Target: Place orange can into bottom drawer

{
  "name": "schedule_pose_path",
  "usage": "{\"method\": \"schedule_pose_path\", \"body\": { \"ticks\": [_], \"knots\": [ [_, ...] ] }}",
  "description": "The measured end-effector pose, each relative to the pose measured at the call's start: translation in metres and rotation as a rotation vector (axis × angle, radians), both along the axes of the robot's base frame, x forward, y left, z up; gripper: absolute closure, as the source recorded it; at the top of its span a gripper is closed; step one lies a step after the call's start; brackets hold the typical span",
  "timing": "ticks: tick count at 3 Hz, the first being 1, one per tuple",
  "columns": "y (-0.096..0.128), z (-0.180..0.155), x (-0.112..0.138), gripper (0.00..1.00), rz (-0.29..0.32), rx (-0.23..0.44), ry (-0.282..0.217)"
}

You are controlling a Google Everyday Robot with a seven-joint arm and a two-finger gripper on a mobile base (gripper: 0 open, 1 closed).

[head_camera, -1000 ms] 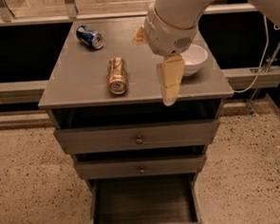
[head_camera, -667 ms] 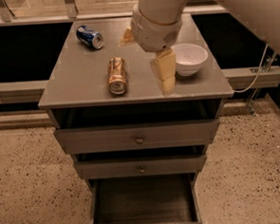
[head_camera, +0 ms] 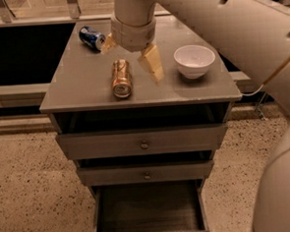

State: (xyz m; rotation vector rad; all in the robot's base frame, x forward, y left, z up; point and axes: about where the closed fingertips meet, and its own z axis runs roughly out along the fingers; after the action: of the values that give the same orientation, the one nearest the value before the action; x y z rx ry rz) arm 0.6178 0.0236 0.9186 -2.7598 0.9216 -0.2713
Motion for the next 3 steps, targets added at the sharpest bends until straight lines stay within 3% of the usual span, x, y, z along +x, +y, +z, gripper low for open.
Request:
{"method": "schedule_pose_path", "body": {
  "ticks": [1,2,3],
  "knots": [
    [-0.002,0.0,-0.001,0.0,-0.005,0.001,0.0],
    [0.003,-0.007,0.011,0.0,0.085,-0.017,-0.02],
    [0.015,-0.024,0.034,0.0,0.256,-0.028,-0.026]
  ]
}}
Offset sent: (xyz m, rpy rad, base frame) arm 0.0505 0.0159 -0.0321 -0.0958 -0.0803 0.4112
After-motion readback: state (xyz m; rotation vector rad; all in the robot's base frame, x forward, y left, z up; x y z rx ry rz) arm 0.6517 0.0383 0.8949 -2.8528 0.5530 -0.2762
